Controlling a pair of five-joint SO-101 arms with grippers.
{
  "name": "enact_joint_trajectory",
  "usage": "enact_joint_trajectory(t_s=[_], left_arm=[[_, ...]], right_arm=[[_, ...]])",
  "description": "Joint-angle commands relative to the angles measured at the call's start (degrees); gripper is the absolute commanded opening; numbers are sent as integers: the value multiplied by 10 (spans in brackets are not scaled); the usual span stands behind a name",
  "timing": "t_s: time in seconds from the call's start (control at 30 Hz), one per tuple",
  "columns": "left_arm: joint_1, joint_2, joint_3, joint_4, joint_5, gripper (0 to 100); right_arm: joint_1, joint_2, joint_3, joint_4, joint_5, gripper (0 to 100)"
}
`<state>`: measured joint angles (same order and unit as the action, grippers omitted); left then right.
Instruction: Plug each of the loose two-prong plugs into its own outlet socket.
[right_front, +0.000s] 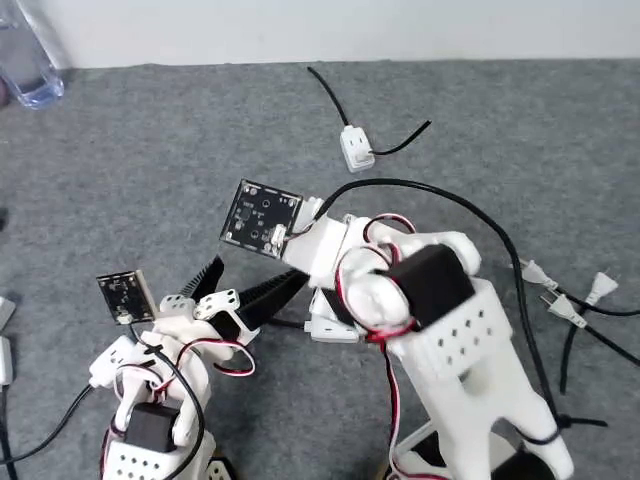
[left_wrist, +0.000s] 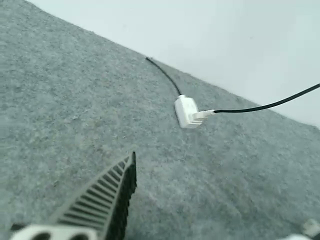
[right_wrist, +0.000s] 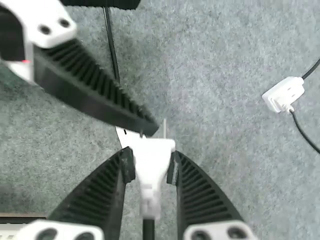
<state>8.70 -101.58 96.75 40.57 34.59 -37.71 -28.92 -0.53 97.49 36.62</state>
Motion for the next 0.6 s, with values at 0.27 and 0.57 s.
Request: enact_joint_trajectory(t_s=[0.27, 0.57], left_arm=[[2, 5, -1, 14, -3, 564], [4, 5, -1, 14, -3, 564]], right_arm=[[-15, -19, -54, 0, -7, 8], [-16, -19, -52, -12, -21, 8]])
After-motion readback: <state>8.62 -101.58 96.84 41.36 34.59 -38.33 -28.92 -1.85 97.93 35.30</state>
